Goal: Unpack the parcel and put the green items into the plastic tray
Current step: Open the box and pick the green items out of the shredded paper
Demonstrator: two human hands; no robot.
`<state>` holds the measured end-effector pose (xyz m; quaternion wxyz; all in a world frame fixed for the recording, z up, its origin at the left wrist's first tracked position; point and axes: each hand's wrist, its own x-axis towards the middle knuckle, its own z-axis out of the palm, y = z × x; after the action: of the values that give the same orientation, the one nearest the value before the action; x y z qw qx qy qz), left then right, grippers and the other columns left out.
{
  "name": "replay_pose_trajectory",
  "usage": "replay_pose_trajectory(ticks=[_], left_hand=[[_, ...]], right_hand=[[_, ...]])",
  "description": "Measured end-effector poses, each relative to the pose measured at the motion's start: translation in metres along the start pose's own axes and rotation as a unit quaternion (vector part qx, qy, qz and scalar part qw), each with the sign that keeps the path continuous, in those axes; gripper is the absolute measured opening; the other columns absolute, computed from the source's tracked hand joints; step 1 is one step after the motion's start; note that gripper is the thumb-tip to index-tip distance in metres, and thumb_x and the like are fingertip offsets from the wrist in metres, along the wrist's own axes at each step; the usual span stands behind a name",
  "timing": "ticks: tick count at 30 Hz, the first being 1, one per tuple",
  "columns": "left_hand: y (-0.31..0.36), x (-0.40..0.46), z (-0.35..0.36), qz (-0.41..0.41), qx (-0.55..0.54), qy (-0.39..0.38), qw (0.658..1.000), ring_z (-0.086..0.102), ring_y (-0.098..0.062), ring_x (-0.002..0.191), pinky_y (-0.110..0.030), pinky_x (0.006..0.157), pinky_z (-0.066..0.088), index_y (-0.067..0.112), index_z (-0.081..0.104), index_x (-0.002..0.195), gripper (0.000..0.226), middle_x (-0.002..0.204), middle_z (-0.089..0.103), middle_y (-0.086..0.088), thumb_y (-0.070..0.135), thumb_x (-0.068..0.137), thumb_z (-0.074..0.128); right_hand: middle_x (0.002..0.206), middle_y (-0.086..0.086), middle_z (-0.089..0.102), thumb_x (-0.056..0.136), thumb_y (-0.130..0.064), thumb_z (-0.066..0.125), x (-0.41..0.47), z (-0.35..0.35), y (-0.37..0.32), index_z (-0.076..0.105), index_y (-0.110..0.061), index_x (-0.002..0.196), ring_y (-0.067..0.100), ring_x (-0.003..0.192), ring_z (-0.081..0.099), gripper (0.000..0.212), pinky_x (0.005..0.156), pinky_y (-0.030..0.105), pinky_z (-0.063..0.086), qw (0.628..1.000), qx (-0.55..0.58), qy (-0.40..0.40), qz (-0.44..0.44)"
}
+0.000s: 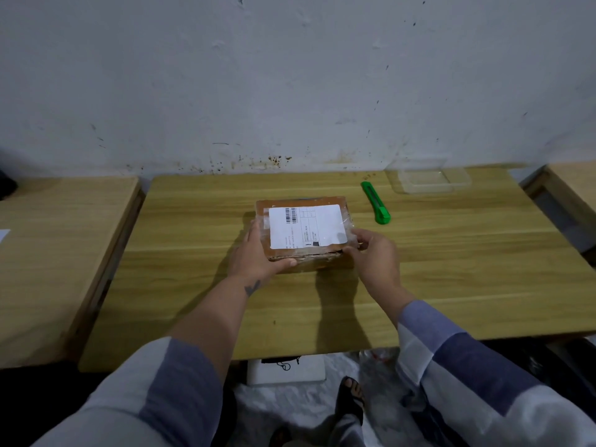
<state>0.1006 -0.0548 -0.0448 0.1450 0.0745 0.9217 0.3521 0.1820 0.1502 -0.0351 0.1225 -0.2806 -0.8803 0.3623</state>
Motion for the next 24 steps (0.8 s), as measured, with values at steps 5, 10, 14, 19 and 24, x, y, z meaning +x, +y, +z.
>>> replay_pose_trajectory(ticks=[5, 10, 14, 19, 24], left_hand=[[0.002, -0.001, -0.001, -0.003, -0.007, 0.005, 1.000, 0.042, -0.026, 0.134, -0.046, 0.106, 0.042, 0.031, 0.013, 0.150, 0.120, 0.150, 0.039, 0.002, 0.047, 0.057, 0.087], [0.002, -0.003, -0.003, -0.004, -0.011, 0.002, 1.000, 0.030, -0.029, 0.141, -0.049, 0.112, 0.032, 0.031, 0.004, 0.152, 0.125, 0.156, 0.029, 0.000, 0.052, 0.058, 0.084], [0.001, -0.006, -0.006, -0.002, -0.036, 0.007, 0.999, 0.027, -0.032, 0.143, -0.058, 0.114, 0.023, 0.039, 0.006, 0.150, 0.119, 0.154, 0.034, 0.003, 0.084, 0.054, 0.061], [0.007, -0.010, -0.012, 0.006, -0.091, 0.015, 0.996, 0.034, -0.027, 0.139, -0.049, 0.109, 0.035, 0.032, 0.010, 0.152, 0.098, 0.152, 0.036, 0.003, 0.063, 0.076, 0.065], [-0.001, -0.011, -0.004, -0.012, -0.093, 0.017, 0.995, 0.029, -0.026, 0.142, -0.046, 0.108, 0.034, 0.029, 0.005, 0.153, 0.112, 0.157, 0.026, 0.000, 0.060, 0.070, 0.072]], right_hand=[[0.090, 0.009, 0.068, 0.086, -0.020, 0.065, 0.003, -0.003, 0.011, 0.074, -0.007, 0.093, 0.027, 0.075, 0.065, 0.017, 0.066, 0.032, 0.051, 0.986, -0.078, 0.016, -0.147], [0.095, 0.004, 0.067, 0.089, -0.029, 0.061, 0.003, -0.002, 0.009, 0.072, -0.016, 0.094, 0.025, 0.080, 0.064, 0.018, 0.061, 0.036, 0.051, 0.985, -0.054, 0.074, -0.147], [0.094, 0.005, 0.067, 0.088, -0.024, 0.064, 0.006, -0.003, 0.006, 0.073, -0.014, 0.093, 0.022, 0.085, 0.062, 0.015, 0.069, 0.031, 0.049, 0.984, -0.015, 0.103, -0.147], [0.096, 0.010, 0.063, 0.087, -0.016, 0.064, 0.007, 0.001, 0.001, 0.071, -0.009, 0.095, 0.020, 0.086, 0.060, 0.013, 0.077, 0.031, 0.050, 0.984, 0.029, 0.094, -0.150], [0.096, 0.004, 0.059, 0.084, -0.012, 0.068, -0.002, 0.009, 0.011, 0.071, -0.006, 0.098, 0.012, 0.086, 0.057, 0.016, 0.079, 0.025, 0.051, 0.987, 0.042, 0.045, -0.150]])
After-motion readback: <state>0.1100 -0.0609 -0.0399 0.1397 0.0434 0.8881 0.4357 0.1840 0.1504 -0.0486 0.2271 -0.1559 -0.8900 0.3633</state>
